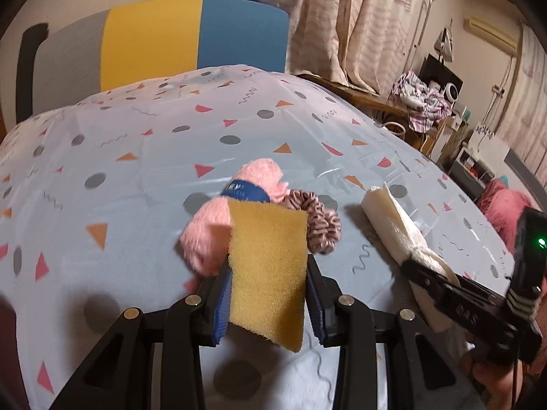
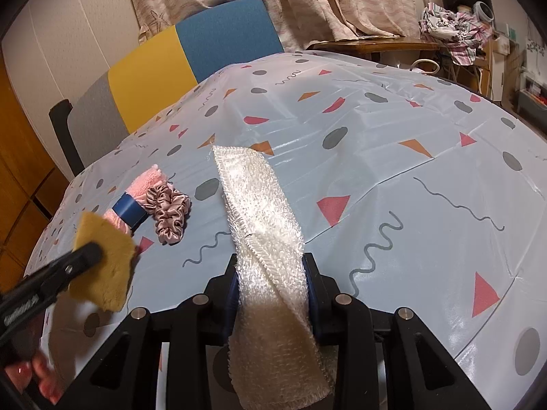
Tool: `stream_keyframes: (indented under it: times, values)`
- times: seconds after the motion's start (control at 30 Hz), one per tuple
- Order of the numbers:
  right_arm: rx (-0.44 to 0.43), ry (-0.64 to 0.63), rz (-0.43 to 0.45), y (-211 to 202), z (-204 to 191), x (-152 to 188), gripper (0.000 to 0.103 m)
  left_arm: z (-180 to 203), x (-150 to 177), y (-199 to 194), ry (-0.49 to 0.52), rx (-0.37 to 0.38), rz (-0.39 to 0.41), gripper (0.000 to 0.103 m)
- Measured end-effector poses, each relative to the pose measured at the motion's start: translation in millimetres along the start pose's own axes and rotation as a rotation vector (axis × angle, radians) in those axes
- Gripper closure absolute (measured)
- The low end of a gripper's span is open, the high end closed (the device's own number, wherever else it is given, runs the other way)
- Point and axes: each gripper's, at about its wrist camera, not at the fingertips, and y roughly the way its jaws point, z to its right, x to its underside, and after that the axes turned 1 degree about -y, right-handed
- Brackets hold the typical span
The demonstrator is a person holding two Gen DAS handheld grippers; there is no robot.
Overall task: Organize rigid objects
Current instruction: 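Grasp the yellow sponge with the left tool and lift it, then carry the yellow sponge to the gold tray and release it with the left tool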
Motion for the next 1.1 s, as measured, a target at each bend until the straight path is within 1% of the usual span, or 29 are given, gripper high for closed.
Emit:
stream_keyframes:
  times: [0.17,0.3,0.43,0.57,0.63,0.77,0.9,1.1]
  values:
    - [0.002,-0.003,-0.001,0,-1,-1,0.070,-5,18,-7,-0.013,0.012,-0.026,0.066]
    - [0.019,-0.015,-0.002,0,-4,0,0.070,-13,32,-13,-0.068,0.029,-0.057,0.066]
    - [0.031,-0.025,-0.003,0,-6,0,0.070,-18,39,-22,-0.103,0.031,-0.058,0.066]
    - [0.045,-0.036,-0.005,0,-8,0,0.070,-22,48,-38,-0.146,0.061,-0.056,0.066]
    - [0.056,-0.046,-0.006,1,-10,0,0.070,-21,55,-44,-0.153,0.083,-0.068,0.066]
    - [0.068,-0.056,-0.007,0,-12,1,0.070,-20,69,-62,-0.167,0.109,-0.074,0.066]
    - [0.084,-0.070,-0.010,1,-14,1,0.070,-25,76,-85,-0.180,0.129,-0.067,0.066]
    - [0.115,-0.097,-0.016,2,-19,1,0.070,-39,81,-124,-0.178,0.136,-0.029,0.066]
